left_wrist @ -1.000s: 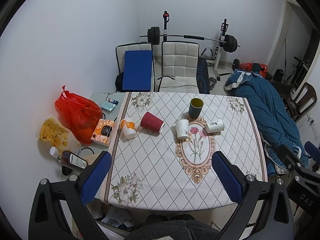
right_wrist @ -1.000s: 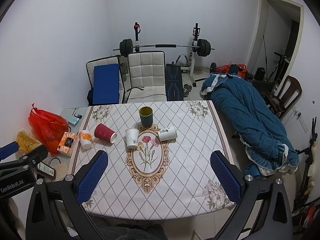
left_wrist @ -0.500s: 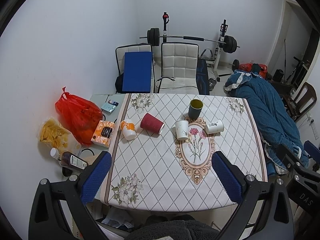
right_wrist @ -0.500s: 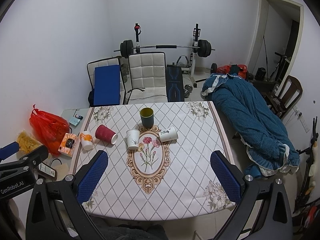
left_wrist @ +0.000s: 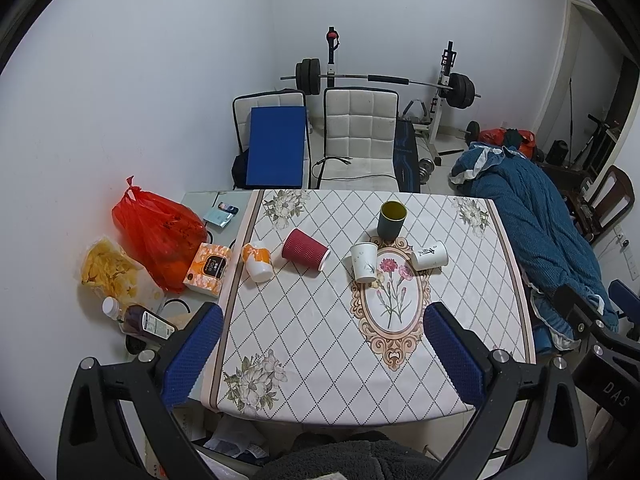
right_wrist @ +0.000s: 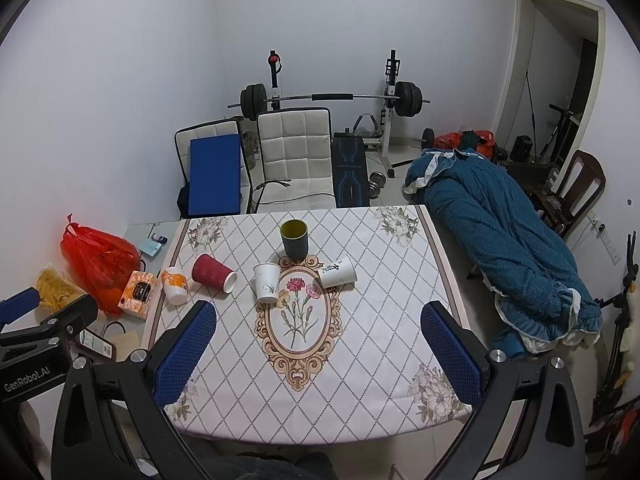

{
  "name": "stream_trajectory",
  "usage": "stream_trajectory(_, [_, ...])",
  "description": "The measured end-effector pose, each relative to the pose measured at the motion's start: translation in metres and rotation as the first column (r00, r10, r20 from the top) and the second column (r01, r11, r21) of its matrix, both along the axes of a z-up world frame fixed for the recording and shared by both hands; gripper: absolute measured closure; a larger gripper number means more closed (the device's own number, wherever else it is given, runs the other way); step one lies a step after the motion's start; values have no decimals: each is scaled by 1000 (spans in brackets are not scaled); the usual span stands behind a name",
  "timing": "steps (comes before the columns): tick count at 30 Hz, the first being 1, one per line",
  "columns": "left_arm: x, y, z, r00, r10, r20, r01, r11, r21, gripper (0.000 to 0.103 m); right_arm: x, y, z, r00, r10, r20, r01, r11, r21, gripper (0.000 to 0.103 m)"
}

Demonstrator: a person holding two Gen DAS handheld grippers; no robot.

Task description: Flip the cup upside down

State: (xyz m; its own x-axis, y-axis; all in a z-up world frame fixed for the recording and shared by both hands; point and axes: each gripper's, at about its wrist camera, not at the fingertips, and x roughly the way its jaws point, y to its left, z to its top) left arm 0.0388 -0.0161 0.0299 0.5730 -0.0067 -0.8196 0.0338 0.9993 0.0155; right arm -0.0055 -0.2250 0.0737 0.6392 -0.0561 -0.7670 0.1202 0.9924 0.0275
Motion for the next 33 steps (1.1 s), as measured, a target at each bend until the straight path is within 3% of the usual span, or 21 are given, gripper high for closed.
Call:
stream_trajectory(7, [6, 0, -2, 1000, 11, -11, -11, 1000, 11, 0, 1, -4, -1, 1000, 5, 2, -5, 1000, 14, 0])
stream_trajectory(12, [12, -2, -33, 997, 62, -54, -60, 998, 33, 0, 11, -10, -27, 999, 27, -40, -26, 999, 29, 0])
stream_trajectory(16, [22, 2, -71, 986, 133, -99, -126, 989, 74, 0, 30, -14, -71, 991, 57, -122, -52, 998, 43, 0])
stream_trajectory(22, [29, 28, -142, 952, 229, -203, -207, 971, 120, 0, 56, -10, -162, 958, 104, -266, -95, 994, 46, 0])
stream_trajectory(29, [54, 61, -204, 910, 298, -289, -254, 950, 179, 0, 78, 17, -267, 885, 156, -439, -133, 988, 83, 0])
stream_trajectory(33, [81, 82, -232, 892, 305, -334, -254, 949, 188, 0, 90, 38, -312, 848, 168, -502, -140, 986, 94, 0])
